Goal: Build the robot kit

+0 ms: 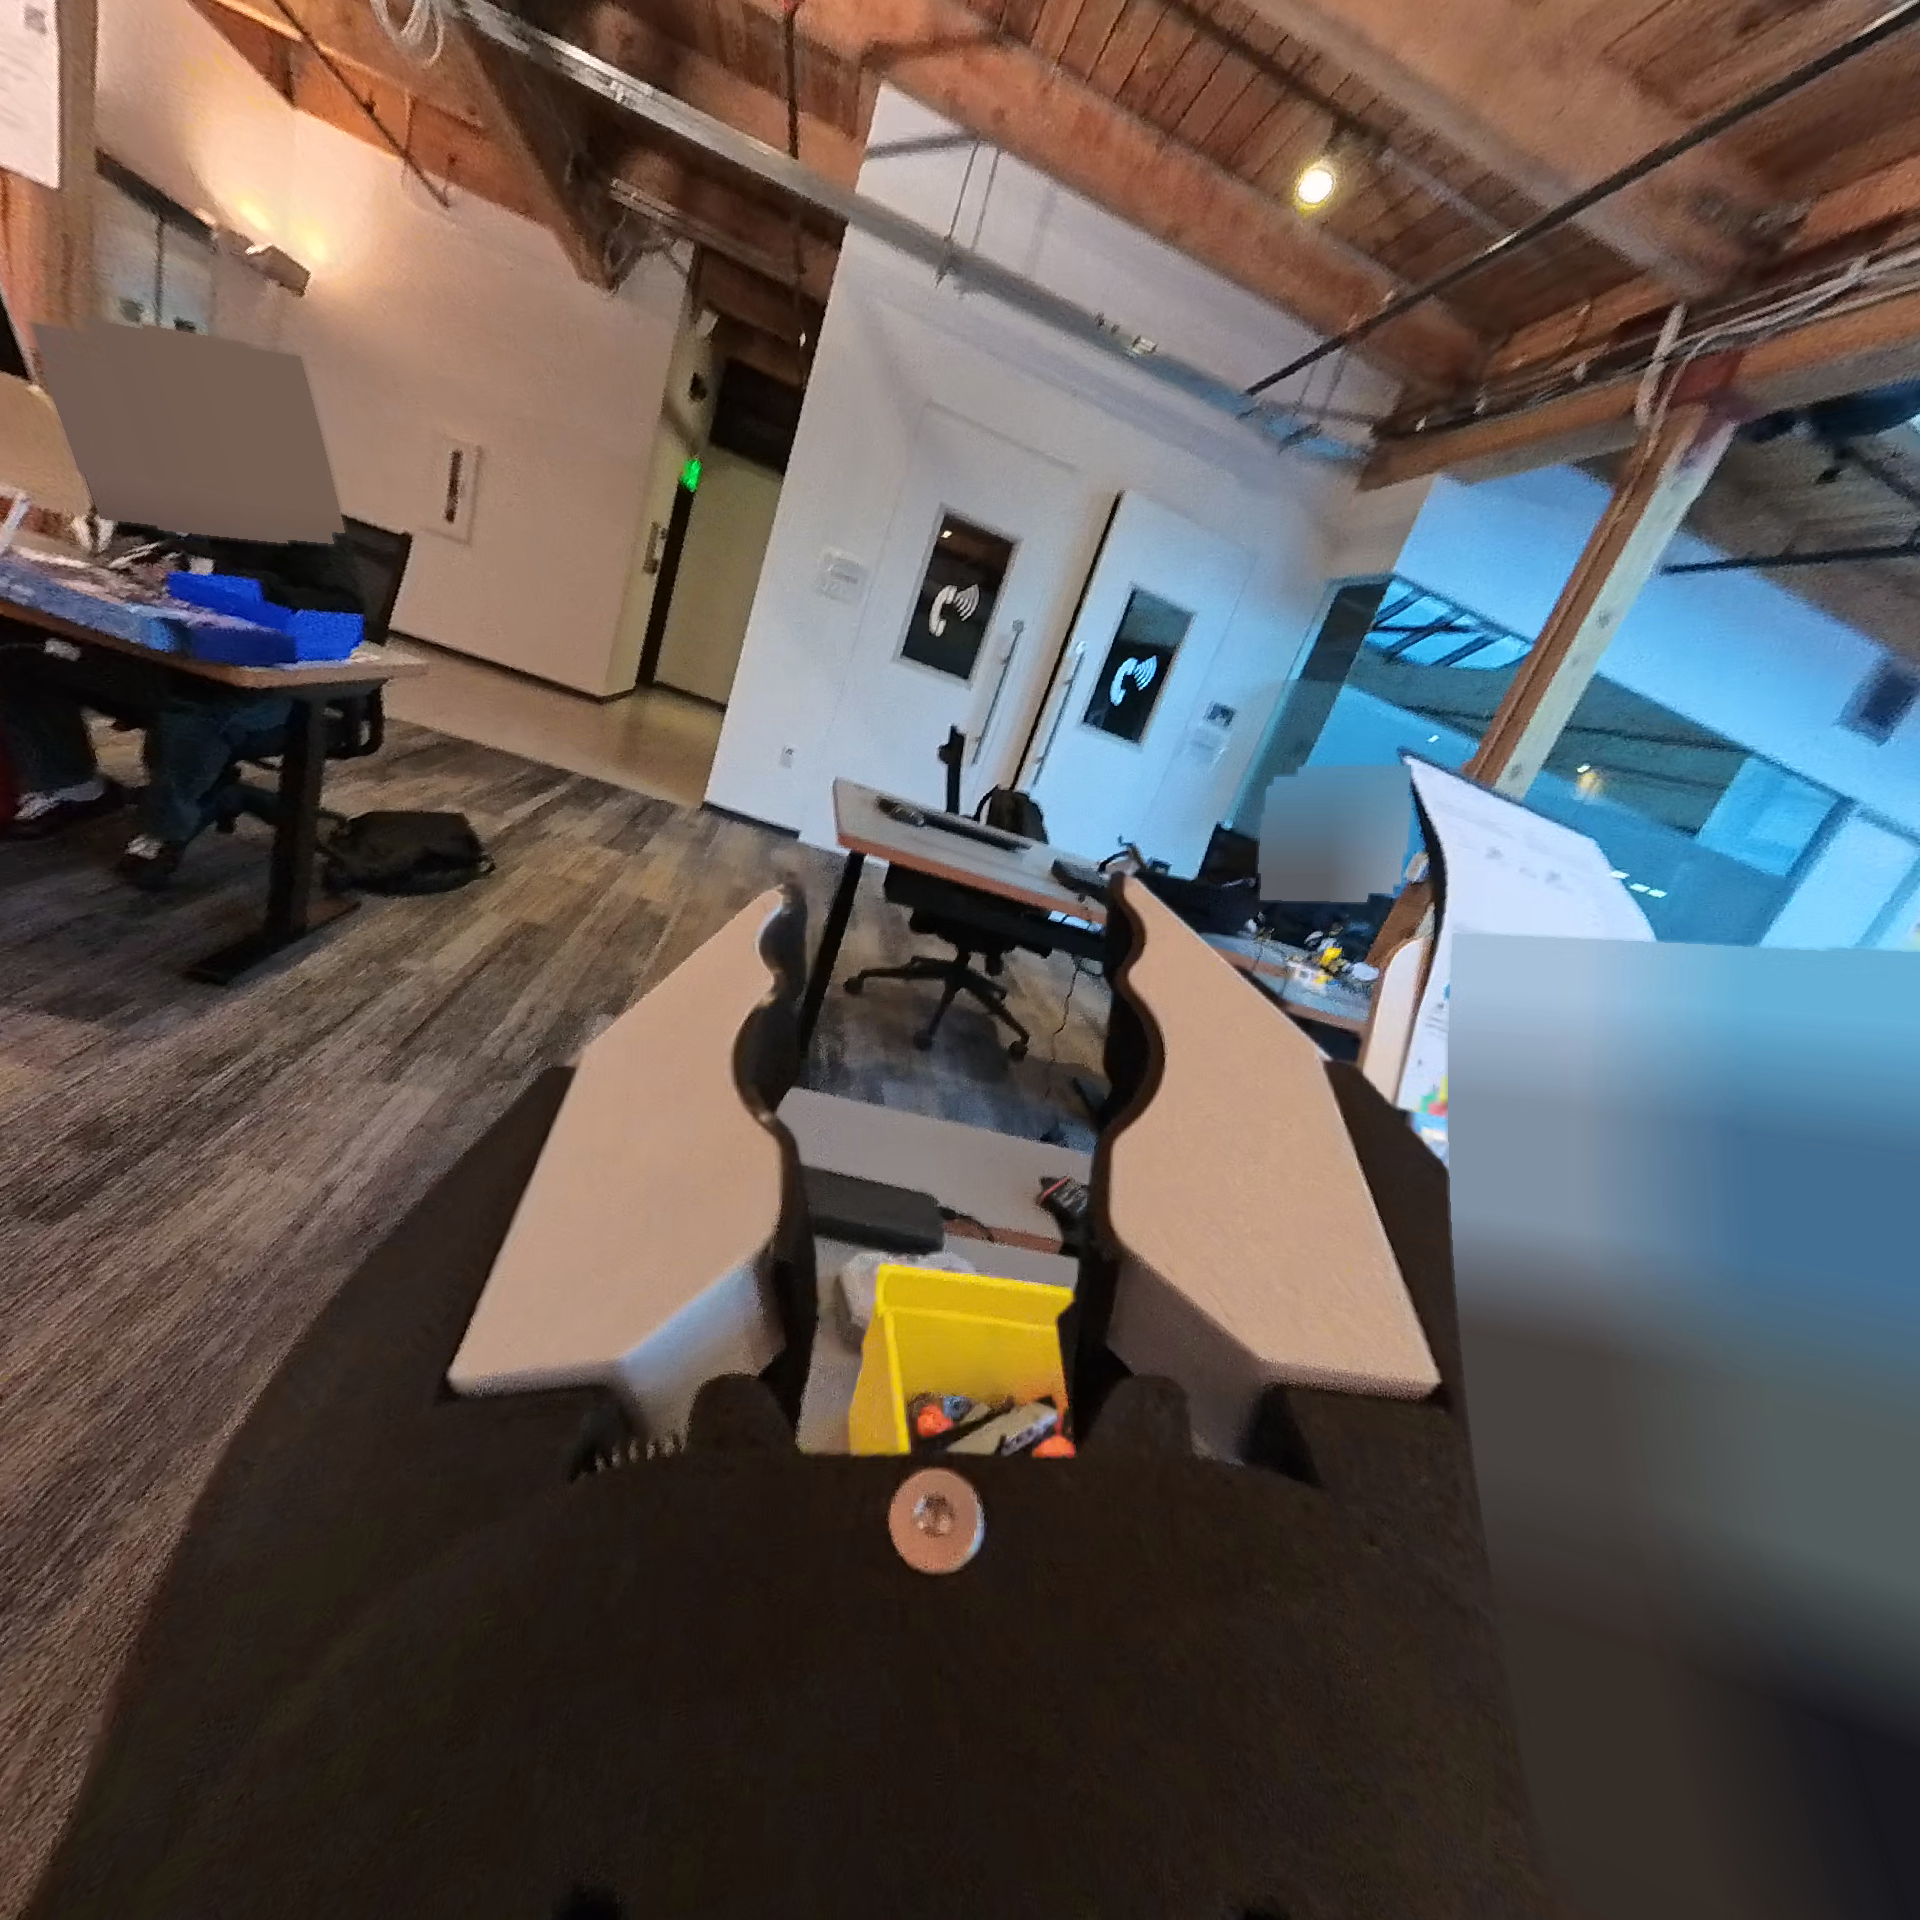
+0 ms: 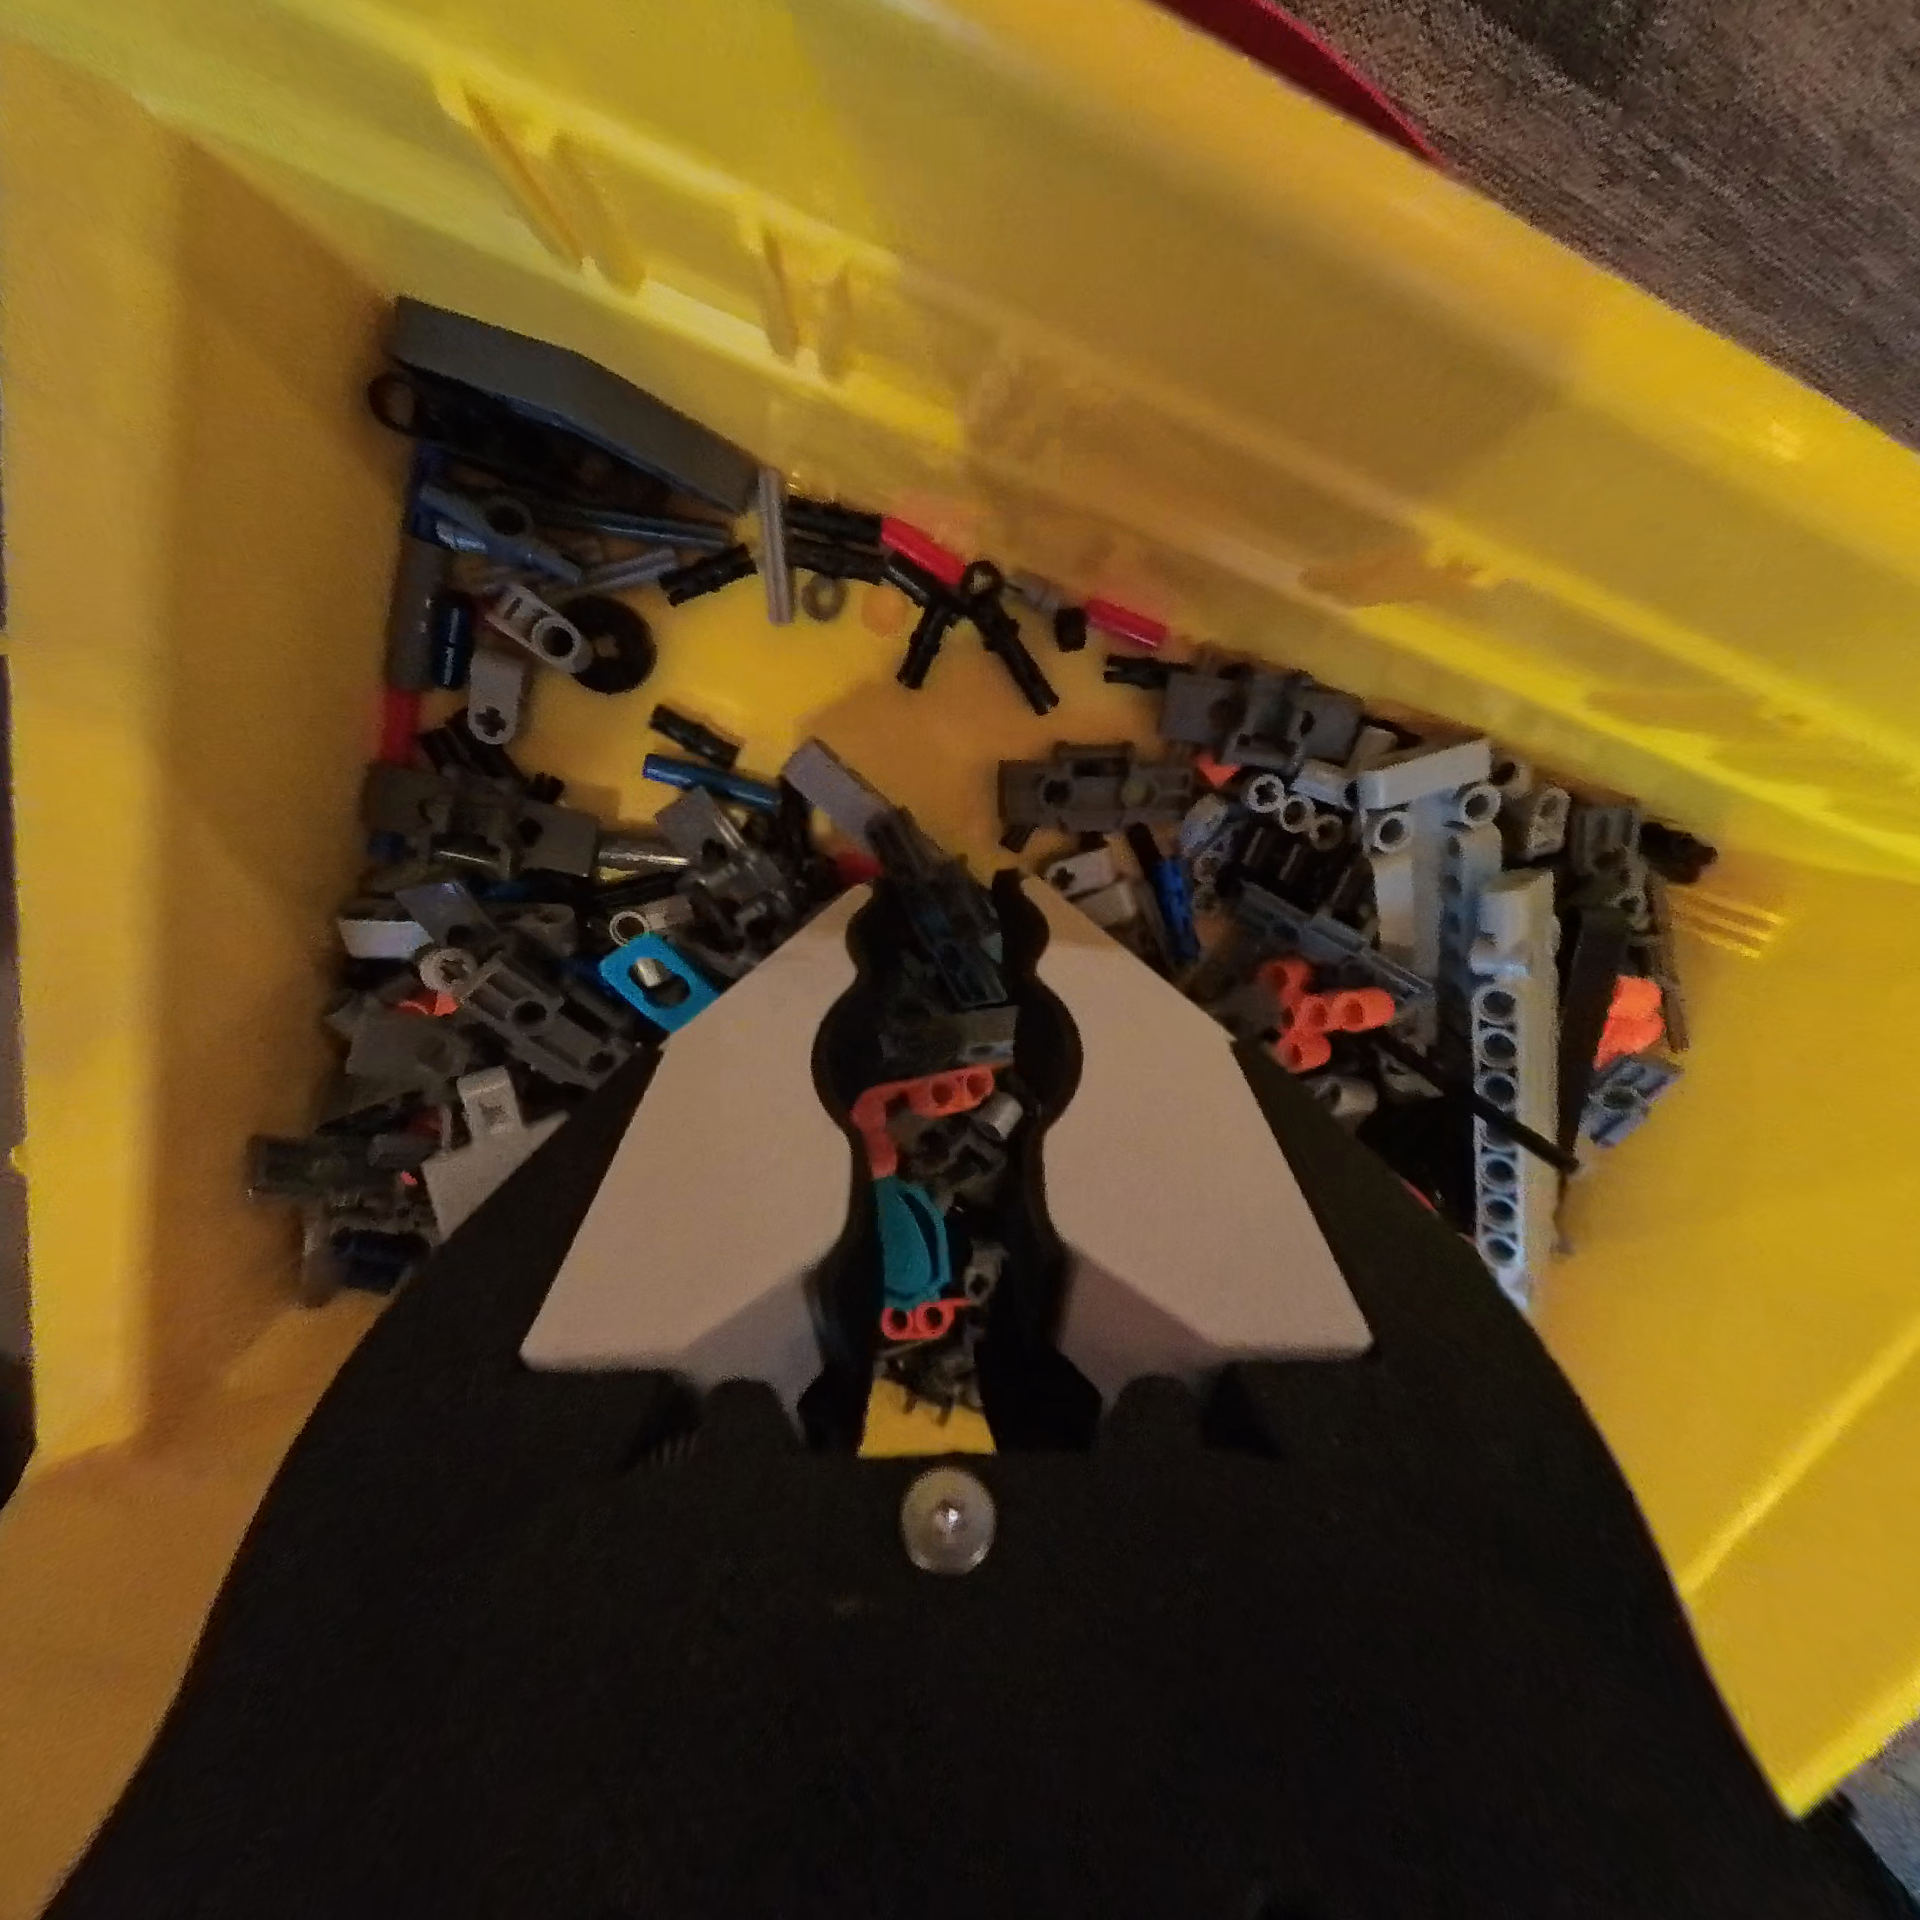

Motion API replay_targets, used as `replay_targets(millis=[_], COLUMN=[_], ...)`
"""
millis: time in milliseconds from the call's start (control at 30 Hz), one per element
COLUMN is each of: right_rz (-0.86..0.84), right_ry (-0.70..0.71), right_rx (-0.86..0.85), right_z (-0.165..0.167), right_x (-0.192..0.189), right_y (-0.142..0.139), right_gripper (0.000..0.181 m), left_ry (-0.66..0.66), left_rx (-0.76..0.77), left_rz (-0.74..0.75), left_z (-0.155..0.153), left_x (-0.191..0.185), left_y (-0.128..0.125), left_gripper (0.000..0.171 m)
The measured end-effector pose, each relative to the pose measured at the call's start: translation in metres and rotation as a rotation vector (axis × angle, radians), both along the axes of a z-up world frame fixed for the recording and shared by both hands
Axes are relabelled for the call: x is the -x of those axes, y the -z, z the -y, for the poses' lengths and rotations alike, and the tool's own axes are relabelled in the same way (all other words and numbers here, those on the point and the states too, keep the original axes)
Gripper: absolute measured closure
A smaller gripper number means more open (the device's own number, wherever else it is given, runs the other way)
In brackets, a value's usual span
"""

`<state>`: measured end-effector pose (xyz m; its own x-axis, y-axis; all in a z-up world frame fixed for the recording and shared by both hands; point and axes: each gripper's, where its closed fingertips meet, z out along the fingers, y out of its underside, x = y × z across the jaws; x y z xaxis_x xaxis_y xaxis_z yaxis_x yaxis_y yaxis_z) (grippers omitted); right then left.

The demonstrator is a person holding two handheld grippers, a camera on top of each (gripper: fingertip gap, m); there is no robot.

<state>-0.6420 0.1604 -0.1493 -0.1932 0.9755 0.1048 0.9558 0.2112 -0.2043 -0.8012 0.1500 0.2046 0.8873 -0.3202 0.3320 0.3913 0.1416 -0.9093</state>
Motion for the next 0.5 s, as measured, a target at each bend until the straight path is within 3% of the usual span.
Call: replay_targets(millis=[100, 267, 400, 500], right_rz=[0.018, 0.016, -0.117, -0.23], right_ry=[0.08, 0.196, 0.082, -0.152], right_rx=[-0.061, -0.018, -0.016, 0.048], right_z=[-0.022, -0.036, -0.019, 0.031], right_x=[-0.01, -0.025, -0.003, 0.032], right_y=[-0.008, -0.013, -0.033, -0.039], right_gripper=[0.162, 0.161, 0.141, 0.135], left_ry=[-0.021, -0.076, -0.06, -0.056], left_rx=[0.043, 0.122, 0.123, 0.122], left_rz=[-0.013, -0.042, -0.046, -0.055], left_z=[-0.003, -0.01, -0.011, -0.01], left_x=[0.003, 0.01, 0.006, 0.004], left_y=[0.007, 0.02, 0.021, 0.02], left_gripper=[0.115, 0.113, 0.113, 0.114])
